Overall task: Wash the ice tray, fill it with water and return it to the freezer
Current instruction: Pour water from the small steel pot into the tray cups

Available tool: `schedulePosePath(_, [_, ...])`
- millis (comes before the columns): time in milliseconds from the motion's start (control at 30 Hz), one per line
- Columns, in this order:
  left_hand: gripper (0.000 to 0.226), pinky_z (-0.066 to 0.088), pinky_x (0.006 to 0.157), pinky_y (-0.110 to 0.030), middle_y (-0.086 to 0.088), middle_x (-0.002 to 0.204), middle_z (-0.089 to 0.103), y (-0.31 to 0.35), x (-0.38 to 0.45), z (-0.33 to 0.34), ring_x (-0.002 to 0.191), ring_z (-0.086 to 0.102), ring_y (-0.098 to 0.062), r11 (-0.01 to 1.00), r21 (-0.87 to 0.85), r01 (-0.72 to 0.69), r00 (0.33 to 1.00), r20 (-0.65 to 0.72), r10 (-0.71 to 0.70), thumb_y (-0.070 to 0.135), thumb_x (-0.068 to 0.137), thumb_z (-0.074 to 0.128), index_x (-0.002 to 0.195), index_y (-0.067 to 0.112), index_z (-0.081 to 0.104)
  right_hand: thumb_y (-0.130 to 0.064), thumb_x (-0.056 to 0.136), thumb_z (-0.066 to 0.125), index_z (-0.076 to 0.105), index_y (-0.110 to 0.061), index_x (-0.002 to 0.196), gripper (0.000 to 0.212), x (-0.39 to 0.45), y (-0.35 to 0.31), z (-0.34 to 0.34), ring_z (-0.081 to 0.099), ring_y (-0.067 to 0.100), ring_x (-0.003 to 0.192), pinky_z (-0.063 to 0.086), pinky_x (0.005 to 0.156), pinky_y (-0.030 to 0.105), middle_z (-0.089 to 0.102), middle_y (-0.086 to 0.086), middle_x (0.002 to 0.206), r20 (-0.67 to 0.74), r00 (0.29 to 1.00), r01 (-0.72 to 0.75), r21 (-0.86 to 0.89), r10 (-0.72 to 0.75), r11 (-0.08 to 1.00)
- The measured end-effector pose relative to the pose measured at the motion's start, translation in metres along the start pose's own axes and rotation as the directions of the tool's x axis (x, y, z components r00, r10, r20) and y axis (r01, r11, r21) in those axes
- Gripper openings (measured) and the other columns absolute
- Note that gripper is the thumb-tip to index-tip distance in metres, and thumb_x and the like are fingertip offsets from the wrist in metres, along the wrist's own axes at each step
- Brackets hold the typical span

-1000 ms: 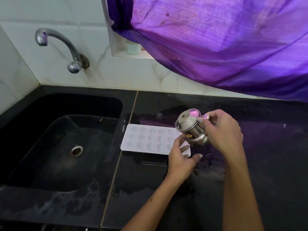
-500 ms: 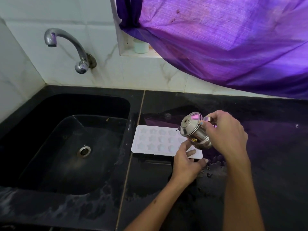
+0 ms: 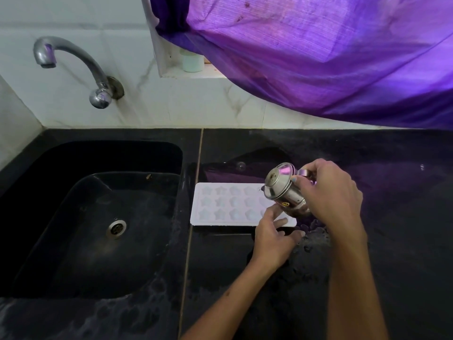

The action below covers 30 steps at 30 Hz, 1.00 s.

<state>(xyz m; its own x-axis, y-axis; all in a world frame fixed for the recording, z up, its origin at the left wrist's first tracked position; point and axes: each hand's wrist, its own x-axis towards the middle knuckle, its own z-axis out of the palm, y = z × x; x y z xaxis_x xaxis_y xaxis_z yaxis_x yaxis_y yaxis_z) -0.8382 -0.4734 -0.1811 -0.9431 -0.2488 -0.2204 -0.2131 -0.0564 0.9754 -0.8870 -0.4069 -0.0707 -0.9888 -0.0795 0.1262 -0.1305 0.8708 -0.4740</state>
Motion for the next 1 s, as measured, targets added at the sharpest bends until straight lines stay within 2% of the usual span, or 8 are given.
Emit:
schedulePosePath(367, [0.065,0.046,0.092,-0.025,0.011,0.134,0.050,0.001,0.000,-0.004,0.113,0.054,-0.007,1.000,0.000,0.001,1.000,0.021,-0.001,0.007,0.076,0.073,0.133,0.021,0.044,-0.029,0.092,0.057,0.060,-0.023,0.099,0.010,-0.001,-0.001,0.001,0.059,0.024,0.086,0.045,0.071,0.037,0.062,0.000,0.096,-0.016,1.000,-0.018,-0.003,0.018,1.000])
schedulePosePath(600, [0.075,0.048,0.091,-0.022,0.017,0.134,0.043,0.002,0.001,-0.011,0.115,0.051,-0.004,0.998,0.032,-0.061,0.998,-0.026,0.062,0.013,0.076,0.075,0.139,0.026,0.036,-0.033,0.091,0.060,0.060,-0.025,0.099,0.012,0.001,0.001,-0.004,0.055,0.019,0.087,0.036,0.069,0.032,0.061,-0.003,0.100,0.018,0.999,-0.047,0.097,0.045,0.994])
schedulePosePath(800, [0.068,0.046,0.089,-0.020,0.014,0.135,0.050,0.002,0.002,-0.017,0.116,0.053,-0.005,0.995,0.015,-0.101,0.993,-0.061,0.101,0.010,0.076,0.073,0.136,0.024,0.042,-0.035,0.089,0.061,0.060,-0.028,0.094,0.008,0.002,-0.006,-0.001,0.057,0.019,0.086,0.038,0.067,0.031,0.063,-0.006,0.095,0.033,0.999,-0.027,0.159,0.022,0.987])
schedulePosePath(1000, [0.063,0.047,0.090,-0.021,0.011,0.130,0.053,0.000,0.004,-0.022,0.113,0.055,-0.005,0.996,0.011,-0.087,0.992,-0.092,0.087,0.010,0.076,0.073,0.131,0.022,0.046,-0.037,0.090,0.061,0.058,-0.029,0.092,0.009,0.001,-0.017,0.003,0.056,0.019,0.087,0.042,0.070,0.034,0.061,-0.006,0.097,0.050,0.998,0.029,0.116,-0.035,0.993])
